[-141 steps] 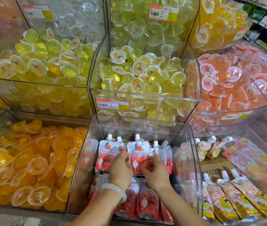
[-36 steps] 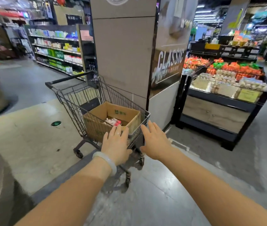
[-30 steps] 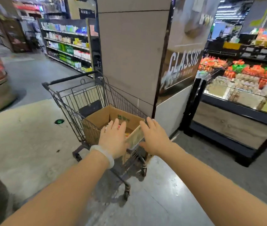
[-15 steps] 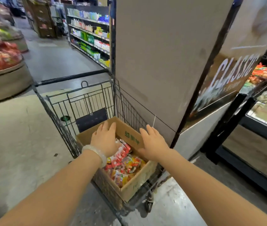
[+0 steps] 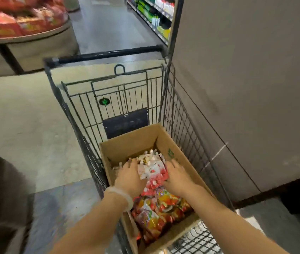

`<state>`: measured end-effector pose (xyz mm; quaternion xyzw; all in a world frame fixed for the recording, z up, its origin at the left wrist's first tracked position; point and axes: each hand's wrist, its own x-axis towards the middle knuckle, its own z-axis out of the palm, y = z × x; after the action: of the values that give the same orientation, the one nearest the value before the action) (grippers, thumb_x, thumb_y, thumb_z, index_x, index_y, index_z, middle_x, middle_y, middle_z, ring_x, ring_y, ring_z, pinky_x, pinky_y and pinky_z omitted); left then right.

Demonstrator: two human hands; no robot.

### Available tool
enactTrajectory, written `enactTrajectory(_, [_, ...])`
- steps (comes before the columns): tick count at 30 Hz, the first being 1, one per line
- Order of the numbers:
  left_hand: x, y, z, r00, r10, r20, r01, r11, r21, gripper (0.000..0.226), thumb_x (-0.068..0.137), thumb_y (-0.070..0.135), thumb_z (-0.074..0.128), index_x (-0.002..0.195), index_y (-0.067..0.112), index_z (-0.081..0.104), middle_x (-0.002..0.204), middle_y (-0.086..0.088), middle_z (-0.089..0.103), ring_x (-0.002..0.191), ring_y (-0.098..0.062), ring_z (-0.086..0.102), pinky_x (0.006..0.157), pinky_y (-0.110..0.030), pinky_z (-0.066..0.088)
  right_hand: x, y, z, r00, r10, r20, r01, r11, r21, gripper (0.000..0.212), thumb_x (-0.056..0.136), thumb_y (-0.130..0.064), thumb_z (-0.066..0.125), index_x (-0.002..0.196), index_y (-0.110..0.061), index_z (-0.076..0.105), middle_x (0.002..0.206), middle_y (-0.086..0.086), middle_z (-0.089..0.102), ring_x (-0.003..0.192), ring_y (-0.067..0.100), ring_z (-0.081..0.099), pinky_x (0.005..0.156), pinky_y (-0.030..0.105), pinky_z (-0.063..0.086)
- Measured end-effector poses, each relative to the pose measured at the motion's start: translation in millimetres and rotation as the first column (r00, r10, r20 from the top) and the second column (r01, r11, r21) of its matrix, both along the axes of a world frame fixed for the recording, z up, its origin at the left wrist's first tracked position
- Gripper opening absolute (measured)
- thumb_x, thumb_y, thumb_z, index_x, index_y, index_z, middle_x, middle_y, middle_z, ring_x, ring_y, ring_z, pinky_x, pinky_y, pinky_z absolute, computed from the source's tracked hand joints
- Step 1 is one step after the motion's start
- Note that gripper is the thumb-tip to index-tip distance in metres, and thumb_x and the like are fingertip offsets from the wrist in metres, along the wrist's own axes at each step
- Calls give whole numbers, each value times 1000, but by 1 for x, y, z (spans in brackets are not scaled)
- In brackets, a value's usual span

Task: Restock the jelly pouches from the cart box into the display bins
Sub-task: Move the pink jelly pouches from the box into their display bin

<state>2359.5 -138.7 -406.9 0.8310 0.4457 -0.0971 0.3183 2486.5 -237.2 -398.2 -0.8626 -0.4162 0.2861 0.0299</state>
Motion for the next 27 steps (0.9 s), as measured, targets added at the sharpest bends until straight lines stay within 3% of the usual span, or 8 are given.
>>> enactTrajectory(4, [22,9,-60,991,129,-41,-133,982,-134,83,87,36,57,151,21,6,156,-8,18,136,-30,33,105,-40,40,28,23,-58,994,25,-106,-32,997,-72,75,90,-36,59,149,-16,17,158,6,13,144,27,17,117,41,24])
enactTrajectory(7, [40,9,-102,959,265,-102,-282,932,-229,87,89,28,57,151,24,-4,149,-12,30,122,-31,48,97,-40,47,46,35,-103,984,-7,-179,-9,996,-87,75,88,-39,61,147,-16,21,154,4,23,141,25,26,114,40,29])
enactTrajectory(10, [54,6,-143,935,318,-156,-350,897,-271,65,90,19,54,145,13,19,140,-15,41,124,-33,45,100,-43,43,61,44,-143,970,-78,-232,50,991,-125,80,87,-35,65,149,-18,18,157,2,20,143,24,25,115,41,26])
enactTrajectory(12, [62,4,-169,921,346,-180,-385,884,-267,56,91,19,55,140,11,28,127,-14,52,112,-31,54,89,-37,48,71,50,-169,957,-115,-267,77,986,-151,82,87,-33,65,151,-18,15,158,3,20,143,25,25,116,41,24])
enactTrajectory(14, [70,5,-189,916,345,-204,-390,885,-252,57,91,16,55,141,10,28,125,-14,52,110,-30,55,85,-35,46,80,57,-192,944,-140,-300,96,983,-154,82,87,-32,65,150,-14,16,156,5,24,142,25,28,116,38,27])
enactTrajectory(18, [83,14,-227,918,354,-178,-388,895,-220,60,89,6,54,143,12,29,129,-16,51,119,-33,52,97,-39,45,86,69,-229,915,-212,-343,176,975,-132,74,84,-28,69,143,-12,29,143,8,43,130,27,44,105,34,38])
enactTrajectory(23, [96,14,-253,937,239,-254,-285,944,-167,70,87,10,56,145,9,16,124,-18,52,112,-35,54,89,-41,45,85,75,-252,936,-259,-237,244,965,-94,78,73,-32,78,135,-9,36,135,11,48,126,31,45,100,41,44])
enactTrajectory(27, [108,14,-261,892,312,-327,-373,917,-141,61,86,11,57,136,5,23,127,-19,47,115,-36,52,92,-41,45,83,76,-259,932,-298,-205,277,953,-123,75,76,-28,77,135,-8,36,133,11,52,122,31,50,96,42,47])
